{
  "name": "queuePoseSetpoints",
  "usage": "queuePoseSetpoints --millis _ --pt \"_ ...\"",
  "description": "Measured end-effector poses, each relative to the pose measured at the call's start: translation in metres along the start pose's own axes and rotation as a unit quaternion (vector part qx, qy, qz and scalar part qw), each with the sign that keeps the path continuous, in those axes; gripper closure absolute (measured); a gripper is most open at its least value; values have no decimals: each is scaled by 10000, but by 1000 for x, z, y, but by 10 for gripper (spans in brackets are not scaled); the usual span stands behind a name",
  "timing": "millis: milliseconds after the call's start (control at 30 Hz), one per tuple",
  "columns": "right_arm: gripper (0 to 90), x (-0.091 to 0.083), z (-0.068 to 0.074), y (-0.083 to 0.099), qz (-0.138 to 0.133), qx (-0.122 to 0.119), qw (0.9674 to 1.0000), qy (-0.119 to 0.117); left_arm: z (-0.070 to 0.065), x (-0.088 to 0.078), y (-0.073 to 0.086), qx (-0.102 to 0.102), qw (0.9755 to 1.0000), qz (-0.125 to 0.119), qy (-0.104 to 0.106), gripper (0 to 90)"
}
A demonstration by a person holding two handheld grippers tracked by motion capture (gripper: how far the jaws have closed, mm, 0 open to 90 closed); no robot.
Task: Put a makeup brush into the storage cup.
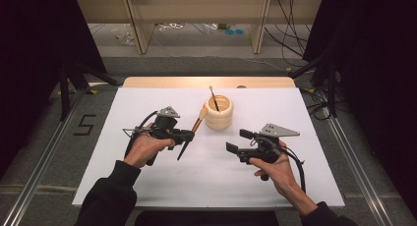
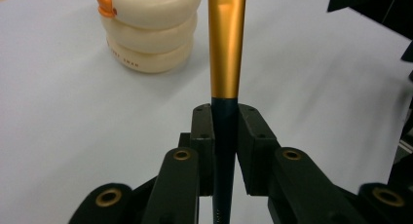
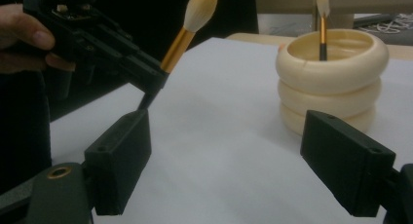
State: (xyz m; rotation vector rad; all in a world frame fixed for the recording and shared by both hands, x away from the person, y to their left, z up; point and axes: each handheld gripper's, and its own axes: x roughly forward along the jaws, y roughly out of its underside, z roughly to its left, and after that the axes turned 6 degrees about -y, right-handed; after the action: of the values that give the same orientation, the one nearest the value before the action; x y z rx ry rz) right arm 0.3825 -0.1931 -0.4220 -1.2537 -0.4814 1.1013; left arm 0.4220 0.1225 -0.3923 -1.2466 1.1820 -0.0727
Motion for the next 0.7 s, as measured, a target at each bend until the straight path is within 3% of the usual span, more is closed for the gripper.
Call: queuePoseSetpoints --millis 200,300,467,533,700 --pt "209 19 0 -10 -144 -39 9999 -68 0 -1 -1 -122 9997 -198 58 783" --pt "226 29 1 -14 -204 61 9997 -144 -1 -1 -1 -190 9994 -270 60 783" --pt "301 44 3 -21 -248 8 9994 -238 -3 0 -1 -146 9994 -305 105 783" --pt "338 53 2 -25 -418 117 9985 -340 -4 1 -1 -137 9994 -301 107 783" --pt "380 62 0 -26 -507 298 9974 -425 -5 4 -1 -129 9995 -273 132 783"
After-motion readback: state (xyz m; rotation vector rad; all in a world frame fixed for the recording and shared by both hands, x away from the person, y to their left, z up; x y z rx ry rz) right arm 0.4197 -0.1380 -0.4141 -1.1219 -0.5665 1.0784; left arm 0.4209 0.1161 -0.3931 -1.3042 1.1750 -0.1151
